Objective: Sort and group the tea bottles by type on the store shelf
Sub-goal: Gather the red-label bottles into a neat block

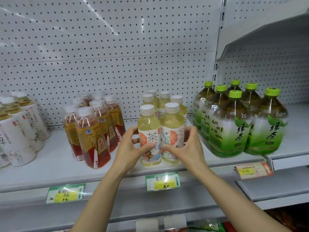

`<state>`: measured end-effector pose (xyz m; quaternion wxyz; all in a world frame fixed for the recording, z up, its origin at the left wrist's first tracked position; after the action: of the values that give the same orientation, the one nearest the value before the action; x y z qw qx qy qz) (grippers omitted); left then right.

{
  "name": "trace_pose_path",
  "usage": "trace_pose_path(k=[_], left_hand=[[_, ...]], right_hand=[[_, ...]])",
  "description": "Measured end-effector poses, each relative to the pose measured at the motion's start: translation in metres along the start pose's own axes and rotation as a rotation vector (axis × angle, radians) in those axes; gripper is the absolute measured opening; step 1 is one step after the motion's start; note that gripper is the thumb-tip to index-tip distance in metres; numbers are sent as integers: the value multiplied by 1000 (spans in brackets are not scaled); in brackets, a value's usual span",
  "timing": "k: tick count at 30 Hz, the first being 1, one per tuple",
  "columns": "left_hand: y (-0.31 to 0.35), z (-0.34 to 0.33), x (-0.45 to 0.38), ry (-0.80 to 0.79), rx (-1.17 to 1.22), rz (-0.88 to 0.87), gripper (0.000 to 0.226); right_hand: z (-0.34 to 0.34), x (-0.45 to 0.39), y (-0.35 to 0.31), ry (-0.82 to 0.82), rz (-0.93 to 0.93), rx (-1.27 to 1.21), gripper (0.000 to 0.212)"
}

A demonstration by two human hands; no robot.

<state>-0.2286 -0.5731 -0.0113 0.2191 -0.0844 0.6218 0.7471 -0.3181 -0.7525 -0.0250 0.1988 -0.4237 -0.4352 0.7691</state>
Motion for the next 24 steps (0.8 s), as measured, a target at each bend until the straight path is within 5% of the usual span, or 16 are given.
trace_pose_path(k=[5, 11, 19, 24], left_hand=[[-1, 0, 1, 3, 23, 17, 64], [0, 0, 4, -4, 25, 15, 60], [0, 2, 5, -58, 3, -2, 65], [23, 22, -33, 79, -9, -80, 56]], right_hand=[[-5, 2, 1, -34, 44, 81, 96], [3, 2, 0, -167, -126, -174, 84], [-3, 7, 3, -105, 20, -34, 106], [27, -23, -16, 42, 90, -175, 69]])
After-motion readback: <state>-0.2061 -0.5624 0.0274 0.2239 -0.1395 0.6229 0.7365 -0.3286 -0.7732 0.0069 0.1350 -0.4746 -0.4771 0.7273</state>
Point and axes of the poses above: each hand's wrist, its own x-axis away from the middle knuckle, its own z-axis out of the back of the hand, y = z × x, the point moved 1 cm from there along -x, towards the middle knuckle, and after that the axes turned 12 degrees about y, right-handed, at the moved point
